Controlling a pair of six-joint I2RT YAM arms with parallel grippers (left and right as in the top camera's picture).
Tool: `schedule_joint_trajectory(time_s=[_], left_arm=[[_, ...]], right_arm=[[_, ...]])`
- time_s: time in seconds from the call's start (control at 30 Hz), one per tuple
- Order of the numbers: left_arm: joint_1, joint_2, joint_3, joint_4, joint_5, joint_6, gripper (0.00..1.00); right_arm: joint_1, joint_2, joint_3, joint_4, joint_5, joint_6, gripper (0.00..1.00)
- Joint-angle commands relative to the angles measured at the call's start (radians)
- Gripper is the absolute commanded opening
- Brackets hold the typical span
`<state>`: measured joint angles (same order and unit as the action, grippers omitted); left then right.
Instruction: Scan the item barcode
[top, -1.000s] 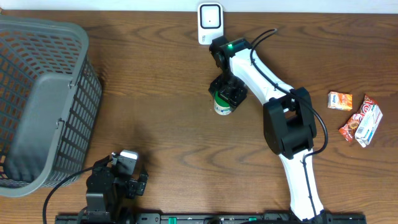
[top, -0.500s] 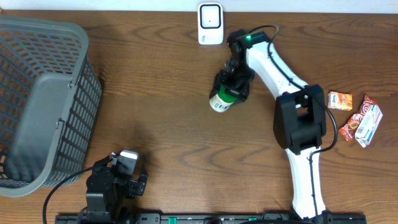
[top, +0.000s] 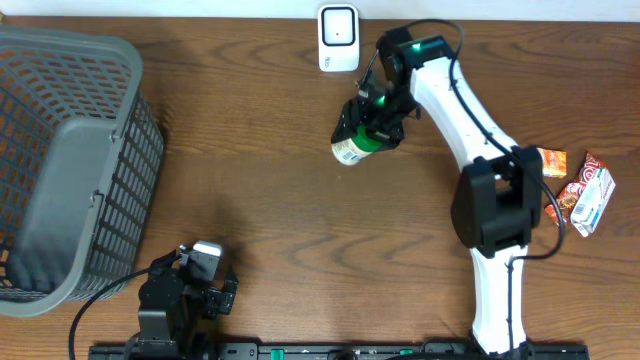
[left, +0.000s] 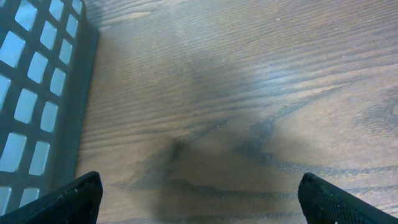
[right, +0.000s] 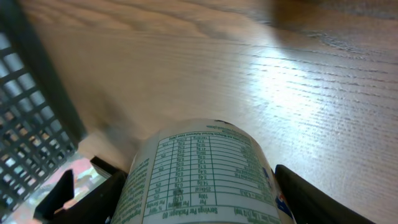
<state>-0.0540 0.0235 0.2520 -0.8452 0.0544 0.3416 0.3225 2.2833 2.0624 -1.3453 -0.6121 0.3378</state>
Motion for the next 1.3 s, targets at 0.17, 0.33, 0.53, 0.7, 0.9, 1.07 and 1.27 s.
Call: schedule_joint_trajectory(time_s=[0.17, 0.33, 0.53, 0.7, 0.9, 1.07, 1.27], left_arm=[[0.004, -0.005, -0.017, -0.044, 0.006, 0.002, 0.98], [0.004, -0.005, -0.017, -0.044, 0.006, 0.002, 0.98], [0.004, -0.005, -0.017, -0.044, 0.006, 0.002, 0.98], [0.004, -0.005, -0.017, -0.044, 0.006, 0.002, 0.99], [0.004, -0.005, -0.017, -0.044, 0.006, 0.002, 0.98], [0.004, -0.005, -0.017, -0.044, 0.006, 0.002, 0.98], [0.004, -0.005, -0.017, -0.044, 0.006, 0.002, 0.99]], right_arm=[[-0.004, -0.045, 0.023, 0.099, 0.079, -0.04, 0.58], [0.001, -0.045, 0.023, 0.237, 0.272, -0.026, 0.58], [0.003, -0.044, 0.023, 0.393, 0.317, -0.021, 0.51], [0.012, -0.039, 0.023, 0.536, 0.372, -0.013, 0.51], [0.012, -0.023, 0.023, 0.655, 0.375, -0.014, 0.54], [0.013, 0.008, 0.023, 0.756, 0.402, -0.017, 0.51], [0.017, 0.06, 0.023, 0.903, 0.484, -0.052, 0.46]])
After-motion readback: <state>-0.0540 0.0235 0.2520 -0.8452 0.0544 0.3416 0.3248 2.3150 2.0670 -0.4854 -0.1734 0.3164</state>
